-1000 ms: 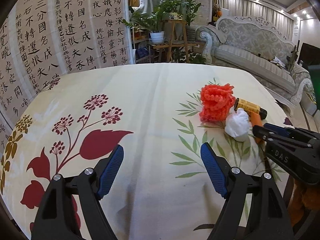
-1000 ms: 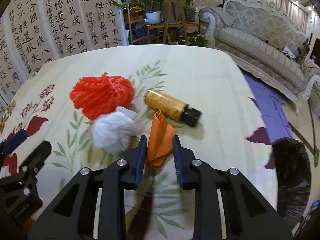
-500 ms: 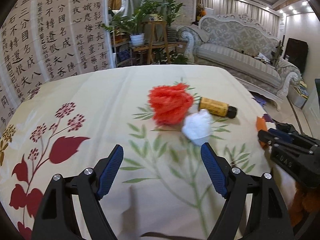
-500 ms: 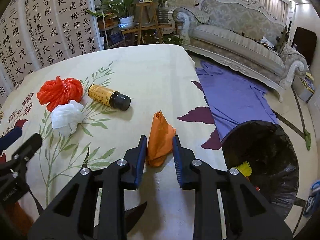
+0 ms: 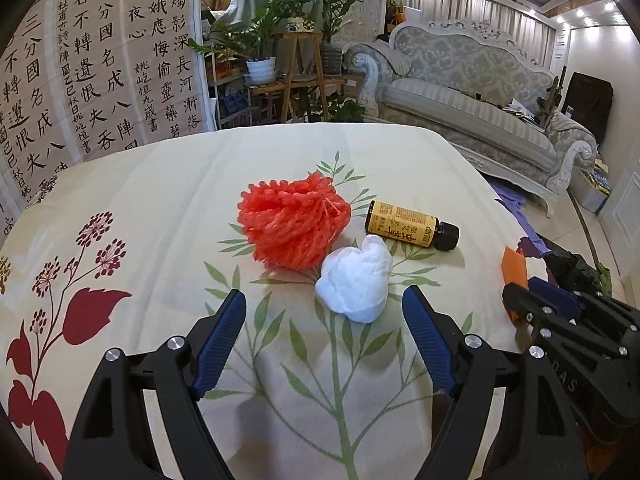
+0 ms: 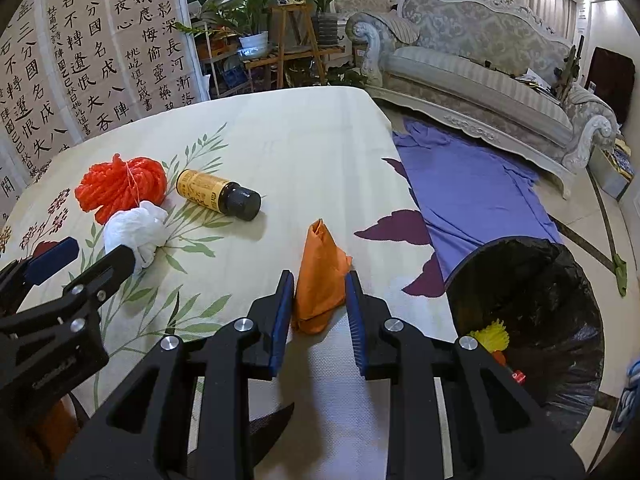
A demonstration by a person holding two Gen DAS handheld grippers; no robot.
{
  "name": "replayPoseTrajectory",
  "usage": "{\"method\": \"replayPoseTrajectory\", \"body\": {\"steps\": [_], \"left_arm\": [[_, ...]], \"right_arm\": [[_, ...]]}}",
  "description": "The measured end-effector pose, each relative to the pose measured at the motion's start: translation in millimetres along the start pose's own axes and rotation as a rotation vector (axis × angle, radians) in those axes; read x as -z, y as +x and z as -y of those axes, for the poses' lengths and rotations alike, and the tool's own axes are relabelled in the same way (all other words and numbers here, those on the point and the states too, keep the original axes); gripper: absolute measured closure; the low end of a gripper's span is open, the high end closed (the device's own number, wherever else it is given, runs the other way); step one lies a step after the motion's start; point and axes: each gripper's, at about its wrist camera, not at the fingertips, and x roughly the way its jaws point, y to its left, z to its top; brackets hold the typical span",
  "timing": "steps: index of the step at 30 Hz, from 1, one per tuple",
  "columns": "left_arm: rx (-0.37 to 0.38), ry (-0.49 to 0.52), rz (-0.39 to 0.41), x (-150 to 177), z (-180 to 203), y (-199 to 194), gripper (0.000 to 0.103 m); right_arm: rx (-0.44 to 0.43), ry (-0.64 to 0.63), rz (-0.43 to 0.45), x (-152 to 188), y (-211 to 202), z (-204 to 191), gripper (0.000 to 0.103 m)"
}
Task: Collect trash
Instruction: 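Grasp the white tissue with the left gripper while the right gripper grasps the orange cloth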
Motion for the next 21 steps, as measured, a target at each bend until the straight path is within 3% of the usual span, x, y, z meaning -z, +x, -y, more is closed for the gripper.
{"method": "replayPoseTrajectory", "body": {"steps": [2,5,7,9,21], "left_arm": [[-0.005,0.003,-0.005,-0.7,1.8,1.7,0.027],[-0.006,0.016,-0.034,-0.5,4.5,7.2,0.048],[0.015,0.016,-0.048,0.4,3.9,9.1,0.068],[0.033,0.014,-0.051,1.9,3.2,8.1,0.079],[0.044,0.013,-0.05,10.4,2.7,-2.6,0.082]], "right_arm": [[0.002,-0.002,0.0,-0.5,0.2,-0.4,0.077],[0.001,-0.001,0.0,-0.2,0.2,0.0,0.077],[0.002,-0.002,0.0,0.0,0.0,0.5,0.077],[0.003,-0.003,0.0,0.4,0.1,0.7,0.077],[0.005,-0.004,0.001,0.8,0.5,0.9,0.077]]}}
